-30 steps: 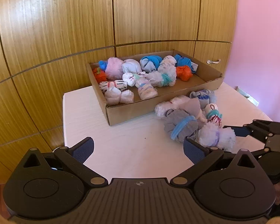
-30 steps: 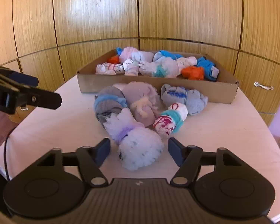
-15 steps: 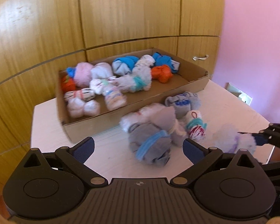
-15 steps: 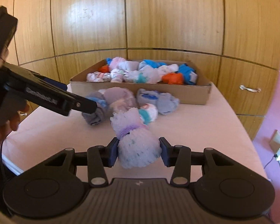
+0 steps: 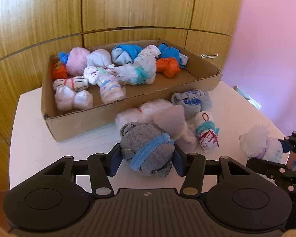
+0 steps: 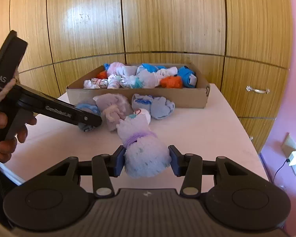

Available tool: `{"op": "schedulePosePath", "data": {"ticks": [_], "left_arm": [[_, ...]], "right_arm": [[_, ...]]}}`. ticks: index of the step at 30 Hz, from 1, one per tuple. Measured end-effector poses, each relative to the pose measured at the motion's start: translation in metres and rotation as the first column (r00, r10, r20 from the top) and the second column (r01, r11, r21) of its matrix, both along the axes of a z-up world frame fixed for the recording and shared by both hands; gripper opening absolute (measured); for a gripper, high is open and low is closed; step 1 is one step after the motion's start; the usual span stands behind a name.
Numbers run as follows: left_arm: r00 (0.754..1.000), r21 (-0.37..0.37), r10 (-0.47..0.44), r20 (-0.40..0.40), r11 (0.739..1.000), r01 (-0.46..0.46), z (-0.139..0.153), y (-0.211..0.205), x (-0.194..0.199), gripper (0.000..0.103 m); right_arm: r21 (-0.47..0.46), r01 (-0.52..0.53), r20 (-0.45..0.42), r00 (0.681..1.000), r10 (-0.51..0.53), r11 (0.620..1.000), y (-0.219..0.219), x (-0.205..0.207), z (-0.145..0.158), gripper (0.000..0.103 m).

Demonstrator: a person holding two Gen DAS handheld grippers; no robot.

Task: Organize objects
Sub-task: 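Grasp the lavender-tied white fluffy sock with right tool while left tool grasps grey blue-banded sock, then carry both socks into the box, lower them beside the others and open both tools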

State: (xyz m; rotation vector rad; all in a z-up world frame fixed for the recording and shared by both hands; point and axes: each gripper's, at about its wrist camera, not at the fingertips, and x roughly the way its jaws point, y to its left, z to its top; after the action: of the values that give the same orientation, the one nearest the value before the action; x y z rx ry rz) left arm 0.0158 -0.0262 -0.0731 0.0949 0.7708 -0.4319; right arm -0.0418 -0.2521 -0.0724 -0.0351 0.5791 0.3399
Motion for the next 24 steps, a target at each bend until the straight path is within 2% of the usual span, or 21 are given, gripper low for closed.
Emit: {"op": "schedulePosePath", "data": {"ticks": [3, 7, 12, 15, 19, 24], "left_arm": [[1.0, 0.0, -0.007, 0.009, 1.0, 0.007, 0.005, 0.005, -0.007, 0.058], [1.0, 0.043, -0.007, 0.016, 0.999, 0.007, 0.014, 0.011, -0.016, 0.058], [0.998, 0.066, -0.025, 0.053, 0.998, 0.021, 0.043, 0.012, -0.017, 0.058], [0.996, 0.061, -0.05, 0.077, 0.997, 0.045, 0.064, 0.009, -0.008, 0.058], [0.996, 0.045, -0.07, 0.053, 0.997, 0.068, 0.085, -0.002, 0.019, 0.058], [0.996, 0.005, -0.084, -0.013, 0.996, 0.084, 0.082, -0.022, 0.06, 0.058]], "right_arm": [[0.015, 0.001, -0.011, 1.0, -0.001, 1.0, -0.002, 0.001, 0.001, 0.043], [0.014, -0.015, 0.003, 1.0, 0.015, 1.0, -0.004, 0.004, 0.01, 0.043], [0.025, -0.056, 0.023, 0.998, 0.056, 0.998, -0.01, 0.019, 0.039, 0.043], [0.026, -0.1, 0.042, 0.994, 0.099, 0.995, -0.014, 0.035, 0.063, 0.043], [0.033, -0.145, 0.034, 0.989, 0.144, 0.989, -0.02, 0.063, 0.09, 0.043], [-0.006, -0.176, 0.038, 0.984, 0.176, 0.984, -0.018, 0.097, 0.104, 0.043]]}}
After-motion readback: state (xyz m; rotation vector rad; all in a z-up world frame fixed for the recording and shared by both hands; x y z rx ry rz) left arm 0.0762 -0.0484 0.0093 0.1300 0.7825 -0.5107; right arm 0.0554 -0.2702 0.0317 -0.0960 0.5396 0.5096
